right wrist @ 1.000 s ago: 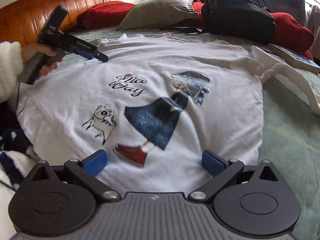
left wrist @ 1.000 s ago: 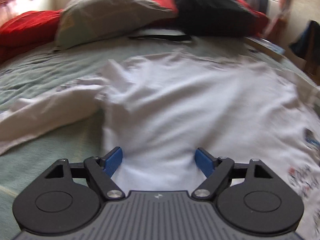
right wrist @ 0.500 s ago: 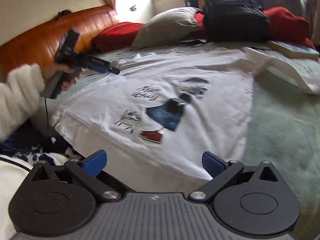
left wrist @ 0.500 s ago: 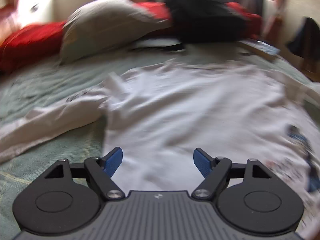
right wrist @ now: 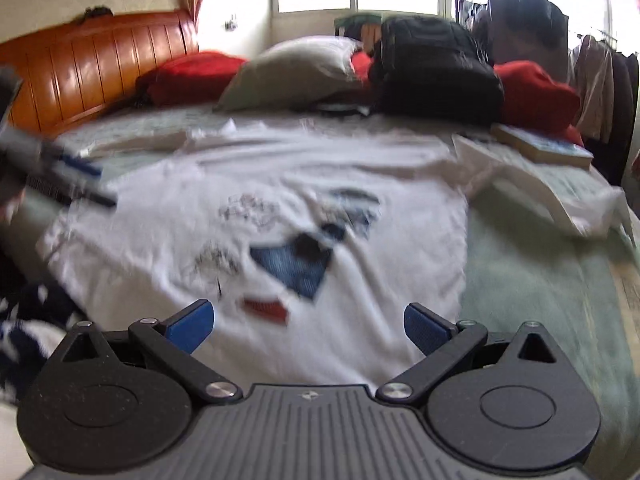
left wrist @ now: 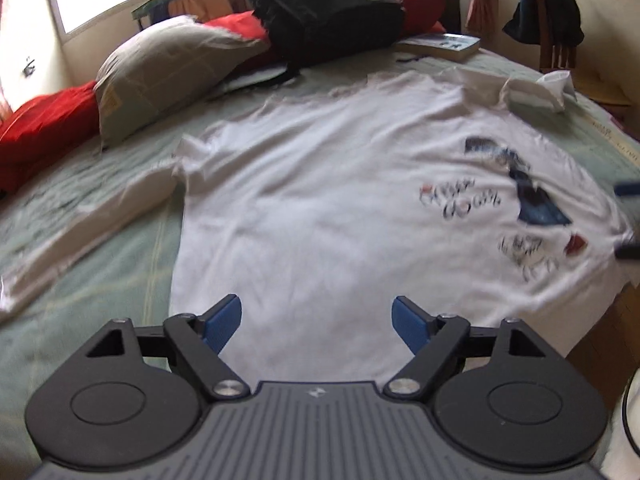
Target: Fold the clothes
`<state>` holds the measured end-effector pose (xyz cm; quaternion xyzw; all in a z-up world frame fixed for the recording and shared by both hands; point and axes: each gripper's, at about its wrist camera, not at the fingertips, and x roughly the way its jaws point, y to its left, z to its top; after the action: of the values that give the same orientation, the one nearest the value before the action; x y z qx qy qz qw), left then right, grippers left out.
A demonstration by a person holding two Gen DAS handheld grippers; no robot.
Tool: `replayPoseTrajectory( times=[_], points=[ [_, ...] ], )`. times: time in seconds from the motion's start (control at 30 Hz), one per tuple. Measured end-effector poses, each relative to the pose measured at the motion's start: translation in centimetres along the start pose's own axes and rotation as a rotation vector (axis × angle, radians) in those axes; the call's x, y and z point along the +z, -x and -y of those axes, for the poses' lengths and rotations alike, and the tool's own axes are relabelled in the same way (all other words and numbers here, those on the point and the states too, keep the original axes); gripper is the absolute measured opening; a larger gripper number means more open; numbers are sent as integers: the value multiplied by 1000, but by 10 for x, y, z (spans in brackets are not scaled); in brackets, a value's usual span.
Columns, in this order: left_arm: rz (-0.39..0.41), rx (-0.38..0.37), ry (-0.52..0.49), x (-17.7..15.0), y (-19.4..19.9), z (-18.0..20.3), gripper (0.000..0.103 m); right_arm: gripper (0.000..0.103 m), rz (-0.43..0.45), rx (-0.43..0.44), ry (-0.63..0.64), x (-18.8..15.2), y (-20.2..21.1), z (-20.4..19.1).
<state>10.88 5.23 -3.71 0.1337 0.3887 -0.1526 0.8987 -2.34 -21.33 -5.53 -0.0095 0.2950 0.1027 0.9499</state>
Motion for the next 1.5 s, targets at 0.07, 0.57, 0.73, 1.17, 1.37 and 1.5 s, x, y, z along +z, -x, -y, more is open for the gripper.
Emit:
replayPoseTrajectory(
  times=[0.07,0.57,0.73,1.17,1.37,1.5],
  points=[
    [-23,6,46,-16,-5,-1,83,103,24,4,-21,7,-13,-2],
    [89,16,114,-36,25,2,89,103,-27,27,-68,15,-48,-16],
    [51,8,200,-28,-3,-3,89,103,26,81,-49,46,-78,-25],
    [81,96,257,-68,23,22,94,103,-116,236,6,14,-44,-61],
    [56,116,295,-74,21,20,94,103,-184,253,-35,22,-65,-68],
    [56,81,326,-82,30,17,94,103,-246,303,5,15,-60,-74]
  ],
)
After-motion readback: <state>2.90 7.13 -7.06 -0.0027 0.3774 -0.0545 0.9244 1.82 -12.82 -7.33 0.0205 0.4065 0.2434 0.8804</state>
